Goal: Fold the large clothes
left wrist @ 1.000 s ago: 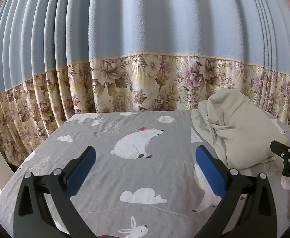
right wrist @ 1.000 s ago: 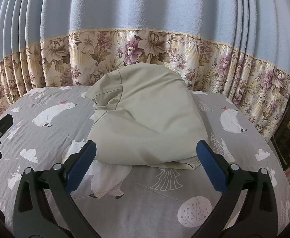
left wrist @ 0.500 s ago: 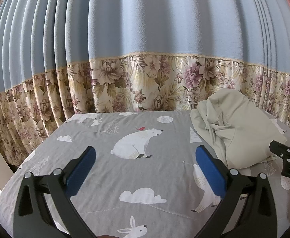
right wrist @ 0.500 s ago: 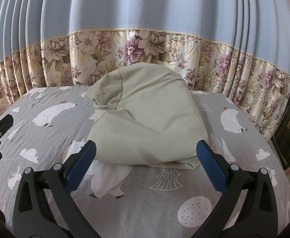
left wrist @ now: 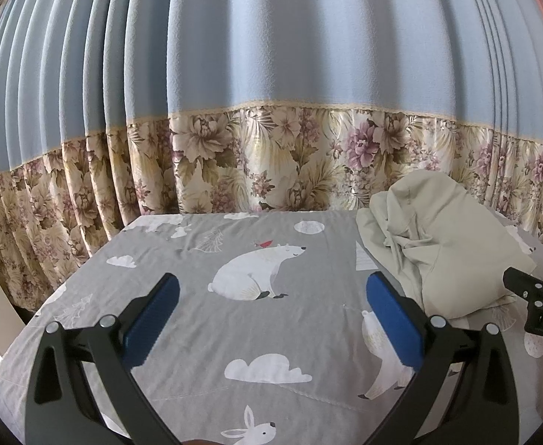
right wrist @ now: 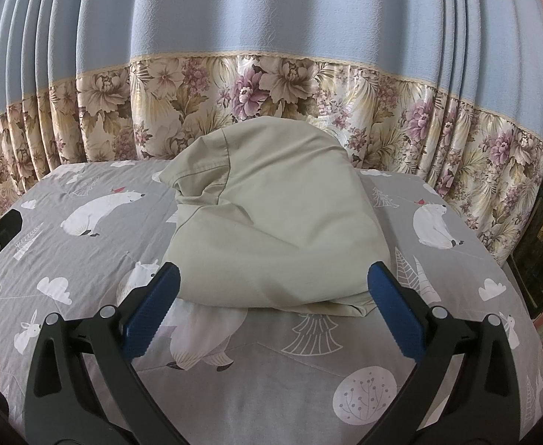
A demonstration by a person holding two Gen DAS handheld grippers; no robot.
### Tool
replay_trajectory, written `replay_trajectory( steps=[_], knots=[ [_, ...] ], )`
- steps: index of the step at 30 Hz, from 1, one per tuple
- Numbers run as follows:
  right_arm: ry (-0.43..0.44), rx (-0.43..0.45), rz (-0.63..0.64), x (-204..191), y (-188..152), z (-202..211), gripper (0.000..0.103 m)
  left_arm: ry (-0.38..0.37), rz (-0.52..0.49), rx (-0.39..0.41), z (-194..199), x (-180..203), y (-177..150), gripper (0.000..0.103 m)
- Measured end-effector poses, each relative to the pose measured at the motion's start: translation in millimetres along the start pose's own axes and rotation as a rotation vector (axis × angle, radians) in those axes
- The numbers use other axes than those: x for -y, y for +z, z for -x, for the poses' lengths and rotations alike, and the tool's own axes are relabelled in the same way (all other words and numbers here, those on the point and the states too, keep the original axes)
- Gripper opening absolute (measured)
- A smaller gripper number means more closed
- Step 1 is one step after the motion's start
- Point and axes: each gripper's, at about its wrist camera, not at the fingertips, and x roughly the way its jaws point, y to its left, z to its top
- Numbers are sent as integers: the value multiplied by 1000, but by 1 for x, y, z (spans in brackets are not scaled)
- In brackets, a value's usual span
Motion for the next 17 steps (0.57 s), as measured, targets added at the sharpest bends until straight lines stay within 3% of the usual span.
replay_trajectory(
  steps=[17],
  knots=[
    [0,0,2,1,-1,0,100,-38,29,-24,-2,-6,-1,101]
  ],
)
